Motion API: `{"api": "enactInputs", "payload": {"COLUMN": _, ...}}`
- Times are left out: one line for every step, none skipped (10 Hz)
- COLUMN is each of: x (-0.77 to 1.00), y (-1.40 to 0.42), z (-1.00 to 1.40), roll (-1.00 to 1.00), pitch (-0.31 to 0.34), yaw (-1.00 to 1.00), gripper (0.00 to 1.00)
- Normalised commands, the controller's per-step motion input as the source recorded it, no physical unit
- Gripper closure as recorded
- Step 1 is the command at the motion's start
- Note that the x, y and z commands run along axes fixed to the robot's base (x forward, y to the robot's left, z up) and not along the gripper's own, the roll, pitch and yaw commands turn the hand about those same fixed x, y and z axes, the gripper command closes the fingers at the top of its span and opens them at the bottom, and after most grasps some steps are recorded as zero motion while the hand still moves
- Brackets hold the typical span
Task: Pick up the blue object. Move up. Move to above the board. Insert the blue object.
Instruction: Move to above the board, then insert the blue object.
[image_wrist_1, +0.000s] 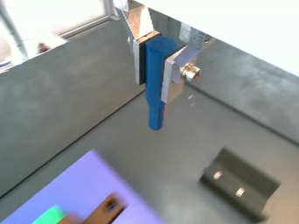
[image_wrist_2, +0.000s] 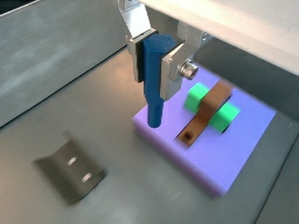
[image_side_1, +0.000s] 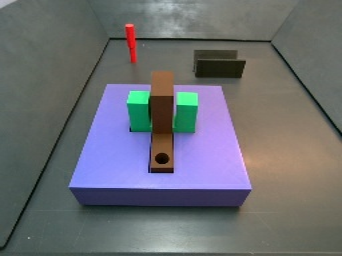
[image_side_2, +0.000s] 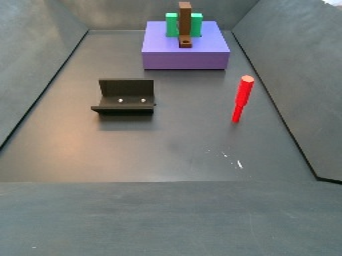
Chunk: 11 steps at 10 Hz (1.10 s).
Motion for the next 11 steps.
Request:
{"api": "enactInputs", "payload": {"x": -0.19, "y": -1.4, "z": 0.21, "roll": 0.0, "pitch": 0.019, "yaw": 0.0, "gripper": 1.0}}
{"api": "enactInputs", "payload": {"x": -0.19, "y": -1.4, "z": 0.22, "roll": 0.0, "pitch": 0.027, "yaw": 0.01, "gripper": 1.0}}
{"api": "enactInputs", "payload": {"x": -0.17, "y": -1.4, "z": 0.25, "roll": 0.01, "pitch": 0.046, "yaw": 0.01, "gripper": 1.0}}
{"api": "enactInputs", "payload": {"x": -0.06, "y": -0.67, "z": 0.12, "roll": 0.0, "pitch": 0.066, "yaw": 0.01, "gripper": 1.0}}
{"api": "enactInputs", "payload": {"x": 0.03, "y": -0.21, "z": 0.04, "roll": 0.0, "pitch": 0.097, "yaw": 0.01, "gripper": 1.0}}
{"api": "enactInputs", "payload": {"x": 0.0, "y": -0.01, "z": 0.0, "roll": -0.01, "pitch": -0.003, "yaw": 0.0, "gripper": 1.0}}
{"api": "enactInputs", "payload": {"x": -0.07, "y": -0.17, "z": -0.18, "roll": -0.12, "pitch": -0.08, "yaw": 0.02, "gripper": 1.0}}
{"api": "enactInputs", "payload": {"x": -0.17, "y": -0.79, "z": -0.1, "roll": 0.0, "pitch": -0.1, "yaw": 0.23, "gripper": 1.0}}
{"api": "enactInputs", "payload": {"x": -0.07, "y": -0.99, "z": -0.23, "roll": 0.04, "pitch": -0.004, "yaw": 0.13, "gripper": 1.0}}
{"api": "enactInputs", "payload": {"x": -0.01, "y": -0.98, "z": -0.3, "roll": 0.06, "pitch": 0.0, "yaw": 0.12, "gripper": 1.0}}
{"api": "enactInputs", "payload": {"x": 0.0, "y": -0.97, "z": -0.32, "roll": 0.05, "pitch": -0.091, "yaw": 0.16, "gripper": 1.0}}
